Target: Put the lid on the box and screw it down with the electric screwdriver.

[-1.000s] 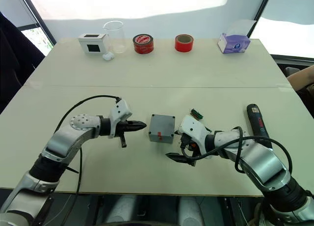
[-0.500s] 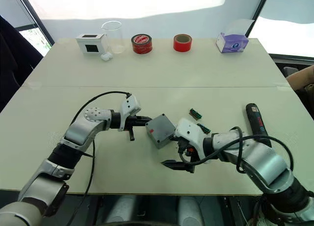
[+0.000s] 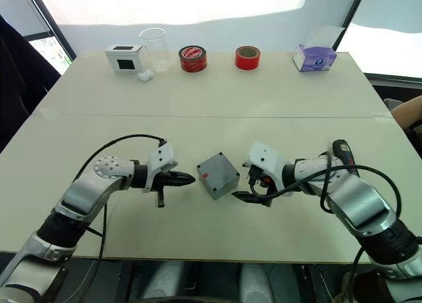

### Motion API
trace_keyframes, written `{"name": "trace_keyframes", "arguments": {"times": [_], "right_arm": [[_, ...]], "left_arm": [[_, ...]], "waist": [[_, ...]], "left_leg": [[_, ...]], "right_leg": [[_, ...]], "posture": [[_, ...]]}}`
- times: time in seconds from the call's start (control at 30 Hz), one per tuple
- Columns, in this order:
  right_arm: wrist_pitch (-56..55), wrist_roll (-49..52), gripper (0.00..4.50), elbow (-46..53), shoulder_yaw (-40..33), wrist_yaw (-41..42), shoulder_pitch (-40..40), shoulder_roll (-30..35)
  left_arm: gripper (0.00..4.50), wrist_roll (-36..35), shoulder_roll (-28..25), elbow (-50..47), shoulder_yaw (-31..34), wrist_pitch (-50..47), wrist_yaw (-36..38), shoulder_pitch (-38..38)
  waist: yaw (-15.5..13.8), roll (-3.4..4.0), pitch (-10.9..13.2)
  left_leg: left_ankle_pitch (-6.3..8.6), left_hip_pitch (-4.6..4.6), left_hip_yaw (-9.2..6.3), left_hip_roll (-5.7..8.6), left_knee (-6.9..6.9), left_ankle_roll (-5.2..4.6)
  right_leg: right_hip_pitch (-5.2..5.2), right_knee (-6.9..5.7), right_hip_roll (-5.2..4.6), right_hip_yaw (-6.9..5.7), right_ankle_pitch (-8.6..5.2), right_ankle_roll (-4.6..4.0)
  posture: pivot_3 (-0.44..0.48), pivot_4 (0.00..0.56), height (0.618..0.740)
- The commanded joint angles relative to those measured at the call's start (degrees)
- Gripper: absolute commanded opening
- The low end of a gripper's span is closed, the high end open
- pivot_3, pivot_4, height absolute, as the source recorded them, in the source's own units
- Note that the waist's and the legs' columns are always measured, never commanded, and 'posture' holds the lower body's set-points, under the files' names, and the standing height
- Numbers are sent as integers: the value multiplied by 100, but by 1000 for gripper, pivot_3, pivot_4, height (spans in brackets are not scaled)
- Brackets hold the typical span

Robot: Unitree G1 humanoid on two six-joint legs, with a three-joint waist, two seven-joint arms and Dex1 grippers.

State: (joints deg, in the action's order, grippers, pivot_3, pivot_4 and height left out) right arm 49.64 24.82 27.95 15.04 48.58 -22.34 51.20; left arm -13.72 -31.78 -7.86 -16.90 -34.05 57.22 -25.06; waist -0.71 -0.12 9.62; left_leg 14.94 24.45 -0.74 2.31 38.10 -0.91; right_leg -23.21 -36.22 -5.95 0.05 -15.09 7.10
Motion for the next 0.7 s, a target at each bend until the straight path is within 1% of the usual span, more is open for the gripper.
{"name": "trace_keyframes", "arguments": {"times": [0.03,0.17,0.3,0.7], "right_arm": [[11,66,4478,235,-24,133,-15,-50],[240,305,4478,498,-163,141,109,-130],[434,451,4478,664,-289,82,191,-180],[513,458,4478,676,-401,-77,329,-216]], "left_arm": [[0,63,161,52,4,126,-147,-165],[0,151,353,326,6,342,-226,-317],[0,150,427,443,28,459,-203,-380],[0,191,392,563,4,481,-80,-473]], "waist": [[-2,0,0],[-10,0,0],[1,0,0],[-1,0,0]], "left_leg": [[0,0,0,0,0,0],[0,0,-1,0,1,0],[0,0,-1,1,2,0],[0,-1,-1,0,2,0]], "right_leg": [[0,0,1,0,0,0],[0,-1,2,-1,0,0],[0,-1,2,-1,0,1],[0,-2,3,-1,0,0]], "posture": [[0,150,740],[0,150,740],[0,150,740],[0,150,740]]}}
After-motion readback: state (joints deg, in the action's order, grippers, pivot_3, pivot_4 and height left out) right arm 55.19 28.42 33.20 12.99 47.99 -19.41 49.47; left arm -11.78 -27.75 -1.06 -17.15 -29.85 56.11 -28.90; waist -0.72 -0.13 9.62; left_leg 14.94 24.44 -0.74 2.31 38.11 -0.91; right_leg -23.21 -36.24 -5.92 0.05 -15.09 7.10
